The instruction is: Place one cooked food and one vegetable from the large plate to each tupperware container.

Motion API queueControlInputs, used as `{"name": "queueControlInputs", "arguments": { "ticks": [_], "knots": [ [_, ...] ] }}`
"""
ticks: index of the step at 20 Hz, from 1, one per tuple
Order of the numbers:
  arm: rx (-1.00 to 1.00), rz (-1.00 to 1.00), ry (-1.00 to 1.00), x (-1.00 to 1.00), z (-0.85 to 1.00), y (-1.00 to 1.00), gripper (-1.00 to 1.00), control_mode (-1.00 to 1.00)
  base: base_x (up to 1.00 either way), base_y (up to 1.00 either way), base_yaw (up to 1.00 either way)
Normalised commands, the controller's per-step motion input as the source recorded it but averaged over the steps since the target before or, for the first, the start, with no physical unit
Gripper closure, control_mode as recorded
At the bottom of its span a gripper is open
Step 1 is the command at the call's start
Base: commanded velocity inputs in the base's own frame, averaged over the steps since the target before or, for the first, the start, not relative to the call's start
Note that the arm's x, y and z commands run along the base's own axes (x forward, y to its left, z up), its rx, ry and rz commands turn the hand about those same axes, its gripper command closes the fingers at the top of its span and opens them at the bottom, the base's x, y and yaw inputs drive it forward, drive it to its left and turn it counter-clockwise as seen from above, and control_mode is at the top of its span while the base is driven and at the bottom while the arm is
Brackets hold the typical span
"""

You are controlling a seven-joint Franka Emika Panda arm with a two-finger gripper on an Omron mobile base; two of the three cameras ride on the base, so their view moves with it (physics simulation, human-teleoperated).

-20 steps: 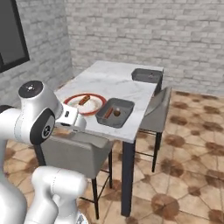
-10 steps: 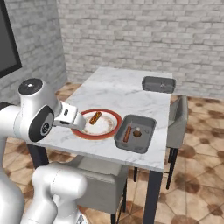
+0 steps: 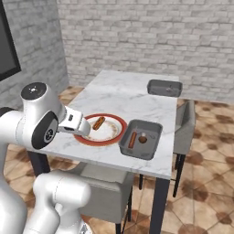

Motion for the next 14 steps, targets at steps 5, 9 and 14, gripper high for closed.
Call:
{"name": "queueControlInputs", "arguments": {
  "ticks": [5, 9, 14],
  "knots": [
    [0.0, 0.0, 0.0, 0.0, 0.0, 0.0, -1.0, 1.0, 0.98, 0.17, -0.05],
    [0.0, -0.03, 0.06, 1.0, -0.16, 0.28, -1.0, -1.0, 0.0, 0.0, 0.0],
    [-0.01, -0.05, 0.01, 1.0, -0.31, 0.42, -1.0, -1.0, 0.0, 0.0, 0.0]
  ]
}}
